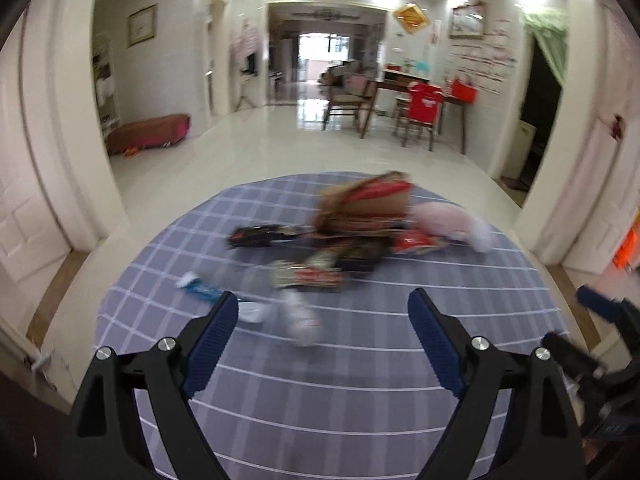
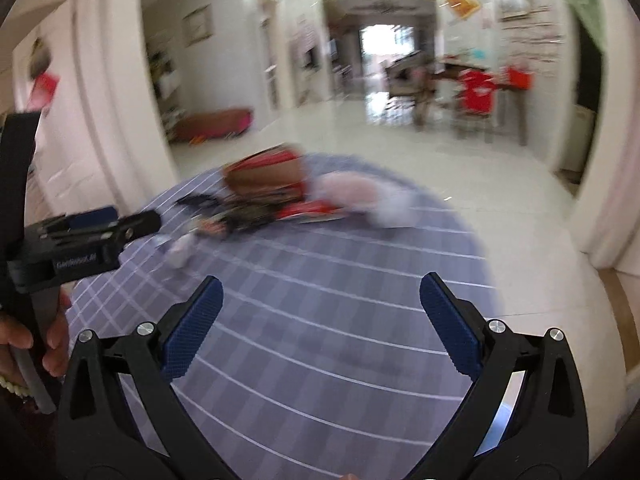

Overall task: Collect trash
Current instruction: 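Move both open tools back over the table toward the toothpaste tube, then grasp the blue toothpaste tube with the left tool while right grasps the white dropper bottle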

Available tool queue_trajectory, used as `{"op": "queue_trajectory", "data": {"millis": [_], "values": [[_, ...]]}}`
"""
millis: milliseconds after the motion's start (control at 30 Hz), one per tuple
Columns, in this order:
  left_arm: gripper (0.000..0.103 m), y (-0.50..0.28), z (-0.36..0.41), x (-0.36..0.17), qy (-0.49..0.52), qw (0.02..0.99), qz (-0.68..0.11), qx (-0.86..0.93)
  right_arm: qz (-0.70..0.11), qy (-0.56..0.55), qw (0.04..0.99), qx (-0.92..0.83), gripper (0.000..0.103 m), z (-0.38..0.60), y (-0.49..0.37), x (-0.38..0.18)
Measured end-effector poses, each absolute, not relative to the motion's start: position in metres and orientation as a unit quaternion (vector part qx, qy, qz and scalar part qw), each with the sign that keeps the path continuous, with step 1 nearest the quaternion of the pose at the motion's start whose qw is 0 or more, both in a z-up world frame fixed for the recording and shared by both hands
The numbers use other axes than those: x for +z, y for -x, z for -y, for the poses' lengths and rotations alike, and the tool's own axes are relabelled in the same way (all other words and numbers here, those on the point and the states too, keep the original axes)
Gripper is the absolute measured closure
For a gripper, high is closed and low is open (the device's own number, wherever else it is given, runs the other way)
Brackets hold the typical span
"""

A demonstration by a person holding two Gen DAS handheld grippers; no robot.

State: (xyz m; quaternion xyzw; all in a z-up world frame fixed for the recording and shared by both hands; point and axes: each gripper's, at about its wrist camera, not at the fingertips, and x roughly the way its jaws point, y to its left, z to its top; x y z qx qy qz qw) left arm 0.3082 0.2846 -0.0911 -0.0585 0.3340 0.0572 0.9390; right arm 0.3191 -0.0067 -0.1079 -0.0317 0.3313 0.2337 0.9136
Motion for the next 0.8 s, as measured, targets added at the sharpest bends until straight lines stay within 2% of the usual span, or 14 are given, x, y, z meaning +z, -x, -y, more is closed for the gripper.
{"op": "queue_trajectory", "data": {"millis": [133, 400, 467, 533, 633, 667, 800], "values": [[0.018, -0.308, -0.328, -0.100, 0.087, 0.932, -0.343, 0.077, -0.358, 0.056, 0.894, 0.263, 0.006, -0.059, -0.333, -0.123], [0.018, -0.316, -0.378, -0.118, 0.135, 0.920, -0.355, 0.095, -0.390, 0.087, 0.867, 0.298, 0.007, -0.128, -0.359, -0.141], [0.018, -0.321, -0.383, -0.121, 0.145, 0.916, -0.362, 0.093, -0.400, 0.095, 0.860, 0.304, 0.014, -0.140, -0.360, -0.148], [0.018, -0.328, -0.387, -0.127, 0.157, 0.910, -0.372, 0.091, -0.417, 0.096, 0.848, 0.312, 0.029, -0.148, -0.364, -0.158], [0.018, -0.340, -0.386, -0.136, 0.169, 0.902, -0.387, 0.089, -0.435, 0.084, 0.840, 0.315, 0.072, -0.146, -0.374, -0.168], [0.018, -0.345, -0.384, -0.138, 0.171, 0.899, -0.392, 0.088, -0.434, 0.076, 0.843, 0.308, 0.078, -0.141, -0.377, -0.168], [0.018, -0.360, -0.379, -0.148, 0.173, 0.889, -0.411, 0.102, -0.432, 0.055, 0.849, 0.299, 0.078, -0.123, -0.385, -0.167]]}}
